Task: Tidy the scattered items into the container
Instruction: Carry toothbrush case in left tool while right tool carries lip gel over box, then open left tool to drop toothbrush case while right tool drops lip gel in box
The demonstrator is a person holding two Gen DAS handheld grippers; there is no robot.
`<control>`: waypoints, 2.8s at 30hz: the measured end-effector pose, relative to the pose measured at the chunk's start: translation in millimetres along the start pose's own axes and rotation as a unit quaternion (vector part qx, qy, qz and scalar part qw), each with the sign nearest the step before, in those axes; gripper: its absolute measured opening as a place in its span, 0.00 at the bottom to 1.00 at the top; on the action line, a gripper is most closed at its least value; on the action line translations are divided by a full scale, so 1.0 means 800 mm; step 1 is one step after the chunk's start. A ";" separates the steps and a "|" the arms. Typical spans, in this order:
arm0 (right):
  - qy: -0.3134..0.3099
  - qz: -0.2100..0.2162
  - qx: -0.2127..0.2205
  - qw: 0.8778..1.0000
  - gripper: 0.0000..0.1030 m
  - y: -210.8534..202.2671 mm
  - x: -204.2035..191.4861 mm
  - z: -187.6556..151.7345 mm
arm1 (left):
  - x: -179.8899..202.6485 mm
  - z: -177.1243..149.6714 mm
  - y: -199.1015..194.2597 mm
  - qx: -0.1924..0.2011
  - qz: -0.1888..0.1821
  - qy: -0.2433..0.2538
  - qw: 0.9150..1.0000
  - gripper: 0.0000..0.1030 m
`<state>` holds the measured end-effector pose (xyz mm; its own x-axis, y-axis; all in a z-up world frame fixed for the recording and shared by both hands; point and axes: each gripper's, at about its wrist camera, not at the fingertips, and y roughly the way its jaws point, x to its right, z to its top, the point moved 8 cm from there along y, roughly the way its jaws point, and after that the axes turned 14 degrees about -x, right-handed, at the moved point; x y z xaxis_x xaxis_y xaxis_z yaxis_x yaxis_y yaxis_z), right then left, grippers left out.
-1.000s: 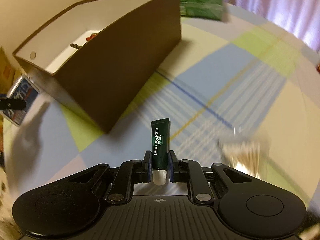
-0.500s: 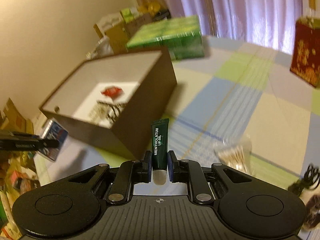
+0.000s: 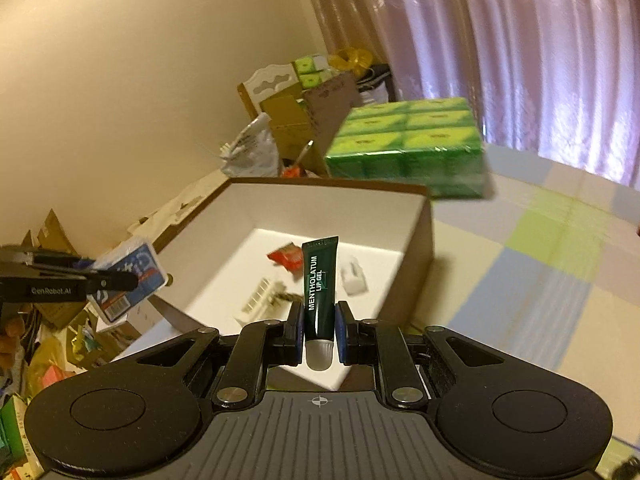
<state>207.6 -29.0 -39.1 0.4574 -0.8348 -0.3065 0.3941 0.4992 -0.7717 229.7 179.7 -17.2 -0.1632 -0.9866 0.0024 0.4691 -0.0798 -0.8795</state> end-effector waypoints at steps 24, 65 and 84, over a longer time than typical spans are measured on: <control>0.042 -0.119 -0.106 0.986 0.18 0.149 0.004 0.038 | -0.068 0.075 0.155 -0.083 -0.007 0.077 0.994 0.24; 0.056 -0.181 -0.113 0.975 0.18 0.174 0.007 0.046 | -0.066 0.097 0.208 -0.114 -0.024 0.101 0.988 0.48; 0.013 -0.191 -0.063 0.980 1.00 0.135 -0.033 0.036 | -0.068 0.072 0.129 -0.079 -0.019 0.055 0.995 0.95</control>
<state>260.9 53.3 -98.3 0.2754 -0.9613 0.0049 0.4297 0.1185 -0.8952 337.3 217.2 -80.6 -0.2756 -0.9612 -0.0074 0.3199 -0.0845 -0.9437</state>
